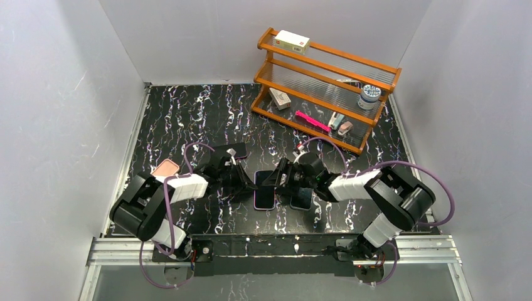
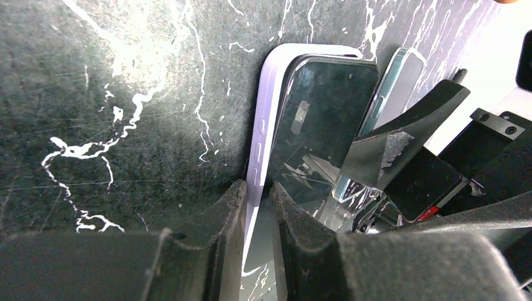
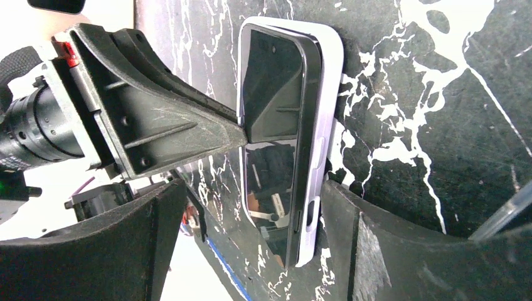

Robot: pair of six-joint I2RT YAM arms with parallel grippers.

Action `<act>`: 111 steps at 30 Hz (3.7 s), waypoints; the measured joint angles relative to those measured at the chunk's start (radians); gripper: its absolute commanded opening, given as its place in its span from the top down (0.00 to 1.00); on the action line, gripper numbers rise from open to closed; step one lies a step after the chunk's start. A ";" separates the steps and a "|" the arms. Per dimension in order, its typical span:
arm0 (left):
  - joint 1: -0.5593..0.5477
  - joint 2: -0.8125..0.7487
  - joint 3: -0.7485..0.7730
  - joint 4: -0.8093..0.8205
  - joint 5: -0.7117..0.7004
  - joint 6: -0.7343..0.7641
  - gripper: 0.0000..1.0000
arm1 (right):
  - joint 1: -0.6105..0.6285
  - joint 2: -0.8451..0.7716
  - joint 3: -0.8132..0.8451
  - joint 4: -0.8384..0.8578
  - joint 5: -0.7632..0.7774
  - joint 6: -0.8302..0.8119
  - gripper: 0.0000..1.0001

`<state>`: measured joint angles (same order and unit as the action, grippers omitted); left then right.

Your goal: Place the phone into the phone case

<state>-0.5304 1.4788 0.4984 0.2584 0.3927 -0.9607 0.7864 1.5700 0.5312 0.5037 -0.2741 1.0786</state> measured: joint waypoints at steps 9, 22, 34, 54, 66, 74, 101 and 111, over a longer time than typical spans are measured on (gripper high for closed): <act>0.008 -0.036 -0.031 0.004 -0.011 -0.001 0.88 | -0.014 0.058 -0.092 0.269 -0.052 0.088 0.18; 0.008 -0.101 -0.068 -0.005 -0.029 -0.006 0.84 | -0.012 0.076 -0.111 0.452 -0.129 0.130 0.33; 0.008 -0.103 -0.078 -0.001 -0.029 -0.008 0.77 | -0.012 0.158 -0.109 0.486 -0.137 0.156 0.71; 0.005 -0.100 -0.093 0.030 -0.014 -0.008 0.75 | -0.003 0.135 -0.047 0.305 -0.122 0.120 0.54; 0.003 -0.104 -0.097 0.033 -0.009 -0.010 0.64 | 0.014 0.109 -0.029 0.172 -0.091 0.096 0.99; -0.001 -0.270 -0.100 -0.046 -0.006 -0.028 0.33 | 0.005 -0.010 -0.052 0.109 -0.097 0.056 0.99; -0.002 -0.492 -0.126 0.343 0.201 -0.282 0.53 | -0.065 -0.441 -0.103 0.151 -0.243 -0.067 0.99; -0.002 -0.485 -0.163 0.424 0.211 -0.334 0.66 | -0.065 -0.378 -0.103 0.253 -0.271 -0.014 0.96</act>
<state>-0.5320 0.9939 0.3351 0.6823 0.6037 -1.2949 0.7212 1.1923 0.4282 0.7570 -0.5453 1.0649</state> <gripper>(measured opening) 0.392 0.186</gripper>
